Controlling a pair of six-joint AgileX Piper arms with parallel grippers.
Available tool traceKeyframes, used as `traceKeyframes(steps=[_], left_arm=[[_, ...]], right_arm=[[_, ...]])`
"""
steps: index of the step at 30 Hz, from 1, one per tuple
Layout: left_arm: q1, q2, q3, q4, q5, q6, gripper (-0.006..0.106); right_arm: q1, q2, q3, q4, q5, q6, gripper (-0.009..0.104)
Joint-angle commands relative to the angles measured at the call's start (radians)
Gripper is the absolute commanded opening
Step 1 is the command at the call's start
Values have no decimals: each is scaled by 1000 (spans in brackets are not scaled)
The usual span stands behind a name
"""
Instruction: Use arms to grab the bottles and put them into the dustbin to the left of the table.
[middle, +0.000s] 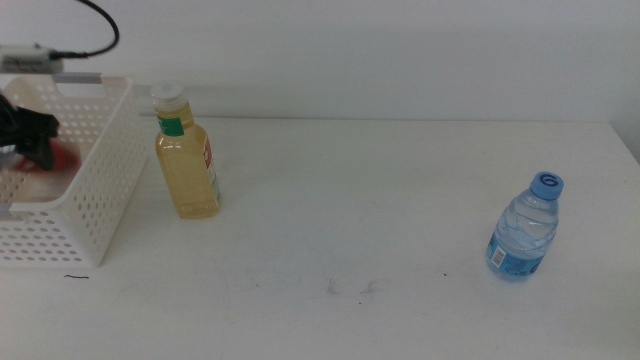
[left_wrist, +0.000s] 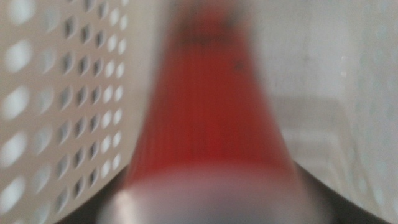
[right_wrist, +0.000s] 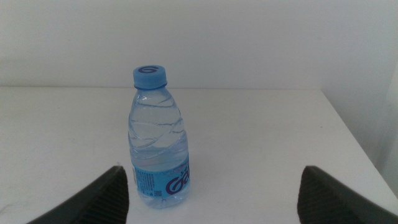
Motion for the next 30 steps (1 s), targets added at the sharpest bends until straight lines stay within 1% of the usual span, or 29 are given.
traceKeyframes(steps=[1, 2, 4, 8, 10, 15, 21, 23, 26, 28, 30], left_arm=[[0, 21, -11, -16, -46, 16, 2], [0, 30, -11, -23, -53, 21, 4], [-7, 51, -11, -23, -70, 36, 13], [-20, 63, -7, -8, -103, 38, 43], [-27, 59, -9, 5, -101, 34, 60], [-43, -10, -16, 10, -58, -29, 94], [-79, -192, -16, 25, -32, -106, 94], [-103, -259, -16, 27, -23, -106, 94], [-164, -361, -16, 27, -3, -106, 94], [-229, -431, -3, 33, 3, -110, 94], [-298, -499, 33, 69, 3, -151, 94]], right_arm=[[-8, -4, 4, -5, -11, -3, 90], [-8, -4, 4, -5, -11, -3, 90], [-8, -4, 4, -5, -11, -3, 90], [-8, -4, 4, -5, -11, -3, 90], [-8, -4, 4, -5, -11, -3, 90], [-8, -4, 4, -5, -11, -3, 90], [-8, -4, 4, -5, -11, -3, 90], [-8, -4, 4, -5, -11, -3, 90], [-8, -4, 4, -5, -11, -3, 90], [-8, -4, 4, -5, -11, -3, 90], [-8, -4, 4, -5, -11, -3, 90]])
